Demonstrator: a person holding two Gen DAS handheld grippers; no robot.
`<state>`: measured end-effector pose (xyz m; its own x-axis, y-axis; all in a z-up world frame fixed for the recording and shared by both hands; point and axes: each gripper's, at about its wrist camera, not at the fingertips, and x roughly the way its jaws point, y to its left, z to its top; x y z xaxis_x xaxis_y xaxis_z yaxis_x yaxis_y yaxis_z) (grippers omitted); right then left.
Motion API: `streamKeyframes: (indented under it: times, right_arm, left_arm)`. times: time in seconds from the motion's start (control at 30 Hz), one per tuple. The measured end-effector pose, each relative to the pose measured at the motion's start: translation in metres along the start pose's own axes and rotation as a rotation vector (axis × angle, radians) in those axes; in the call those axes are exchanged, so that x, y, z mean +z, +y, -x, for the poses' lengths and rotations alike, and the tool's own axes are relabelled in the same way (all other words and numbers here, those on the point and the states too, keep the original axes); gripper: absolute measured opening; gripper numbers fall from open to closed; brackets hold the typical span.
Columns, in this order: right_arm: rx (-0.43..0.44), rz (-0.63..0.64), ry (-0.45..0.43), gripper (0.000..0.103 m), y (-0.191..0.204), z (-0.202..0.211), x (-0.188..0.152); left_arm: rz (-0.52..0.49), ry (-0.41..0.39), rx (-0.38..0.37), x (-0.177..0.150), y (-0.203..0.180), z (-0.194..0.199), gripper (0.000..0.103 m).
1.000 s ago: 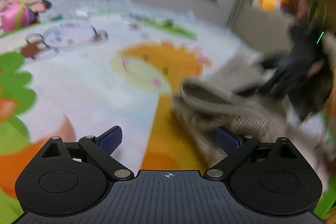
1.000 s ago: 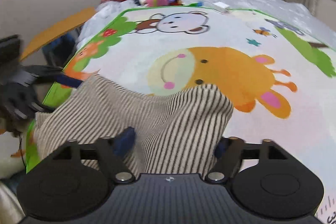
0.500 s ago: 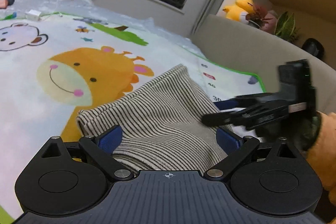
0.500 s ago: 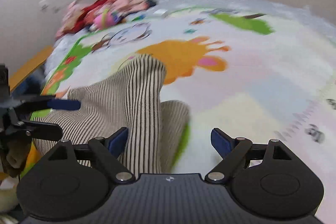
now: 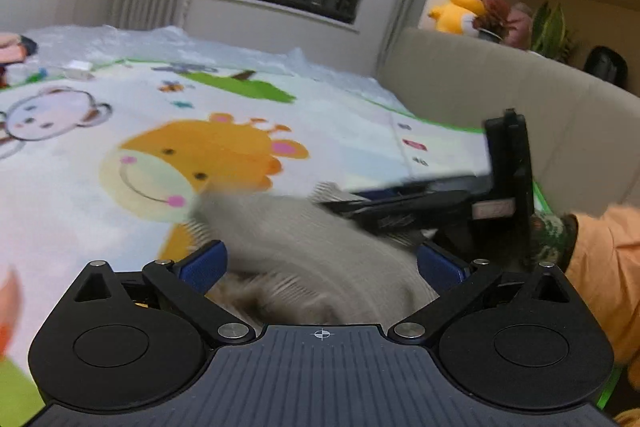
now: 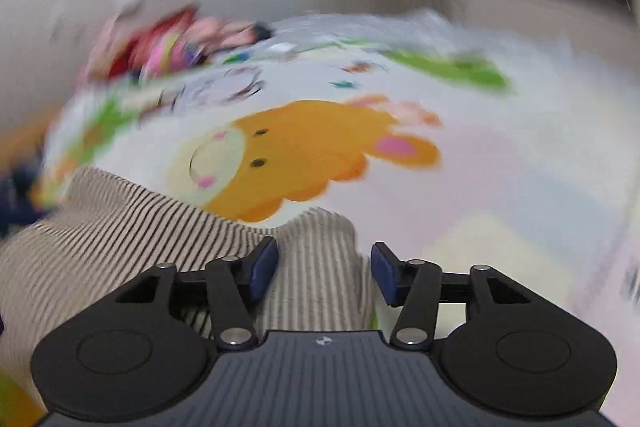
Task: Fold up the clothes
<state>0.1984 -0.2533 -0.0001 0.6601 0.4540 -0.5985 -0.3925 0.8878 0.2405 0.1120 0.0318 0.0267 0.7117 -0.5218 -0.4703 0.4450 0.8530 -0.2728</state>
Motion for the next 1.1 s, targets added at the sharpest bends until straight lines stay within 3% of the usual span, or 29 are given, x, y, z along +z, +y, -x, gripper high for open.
streamKeyframes:
  times: [0.1, 0.2, 0.33, 0.47, 0.6, 0.7, 0.8, 0.83, 0.9, 0.97, 1.1]
  right_arm:
    - [-0.015, 0.003, -0.011, 0.053, -0.004, 0.021, -0.006]
    - [-0.042, 0.068, -0.038, 0.053, 0.010, 0.046, -0.013]
    - [-0.031, 0.140, -0.099, 0.052, 0.031, 0.078, -0.024]
    - [-0.107, 0.186, -0.037, 0.057, 0.038, 0.063, -0.061]
    - [-0.131, 0.145, -0.066, 0.067, 0.036, 0.059, -0.066]
    - [-0.140, 0.113, -0.064, 0.077, 0.032, 0.056, -0.067]
    - [-0.138, 0.095, -0.066, 0.078, 0.031, 0.058, -0.065]
    - [-0.133, 0.096, -0.075, 0.078, 0.032, 0.061, -0.063]
    - [-0.118, 0.099, -0.102, 0.071, 0.036, 0.071, -0.057]
    - [-0.027, 0.113, -0.151, 0.041, 0.045, 0.090, -0.050]
    - [0.196, 0.179, -0.178, 0.040, 0.074, 0.112, -0.044]
  left_arm:
    - [0.008, 0.007, 0.017, 0.003, 0.007, -0.001, 0.102]
    - [0.035, 0.034, 0.015, 0.001, 0.013, -0.015, 0.088]
    - [0.121, 0.047, 0.025, -0.005, 0.030, -0.036, 0.095]
    - [0.208, 0.049, 0.051, -0.002, 0.050, -0.044, 0.096]
    - [0.117, -0.057, 0.090, 0.015, 0.040, -0.015, 0.090]
    - [0.039, -0.150, 0.013, 0.028, 0.027, 0.009, 0.094]
    - [-0.012, -0.140, -0.044, 0.028, 0.015, 0.011, 0.091]
    - [-0.022, -0.108, -0.033, 0.026, 0.012, 0.005, 0.083]
    - [-0.029, -0.028, 0.029, 0.017, 0.011, -0.011, 0.068]
    - [-0.009, 0.019, 0.074, 0.008, 0.016, -0.023, 0.064]
    - [0.033, 0.027, 0.067, 0.003, 0.025, -0.025, 0.066]
